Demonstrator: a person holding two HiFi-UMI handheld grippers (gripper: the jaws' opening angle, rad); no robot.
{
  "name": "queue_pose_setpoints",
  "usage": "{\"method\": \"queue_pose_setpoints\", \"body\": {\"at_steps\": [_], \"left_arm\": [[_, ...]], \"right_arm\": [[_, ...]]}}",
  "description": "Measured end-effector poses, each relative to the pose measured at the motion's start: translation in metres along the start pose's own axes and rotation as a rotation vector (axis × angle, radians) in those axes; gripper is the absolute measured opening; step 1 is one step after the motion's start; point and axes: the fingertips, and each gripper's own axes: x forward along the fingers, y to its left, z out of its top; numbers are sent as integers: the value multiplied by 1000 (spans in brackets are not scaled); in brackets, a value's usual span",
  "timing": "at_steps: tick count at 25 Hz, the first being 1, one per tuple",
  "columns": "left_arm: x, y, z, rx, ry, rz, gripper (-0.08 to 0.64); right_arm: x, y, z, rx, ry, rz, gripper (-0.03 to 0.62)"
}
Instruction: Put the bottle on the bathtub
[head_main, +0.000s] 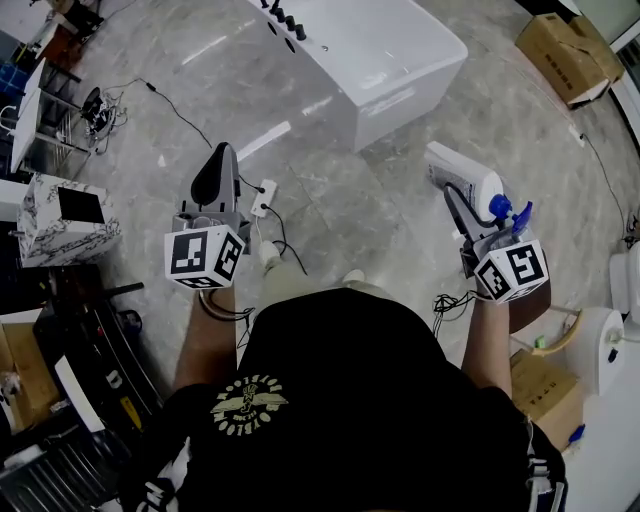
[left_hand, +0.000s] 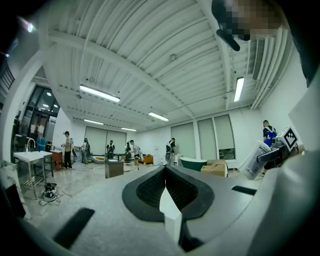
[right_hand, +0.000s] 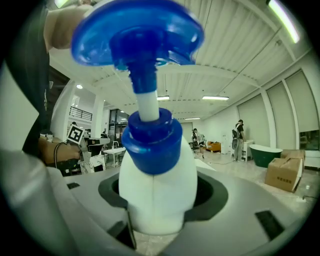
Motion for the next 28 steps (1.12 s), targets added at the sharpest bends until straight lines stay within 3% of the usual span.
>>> {"method": "queue_pose_setpoints", "body": {"at_steps": [9, 28], "left_arm": [[6, 19, -7, -8, 15, 22, 9], [124, 49, -17, -26, 20, -141, 9]], "right_arm": [[31, -3, 4, 1, -5, 22, 267], [108, -23, 14, 0, 24, -70, 266]]}}
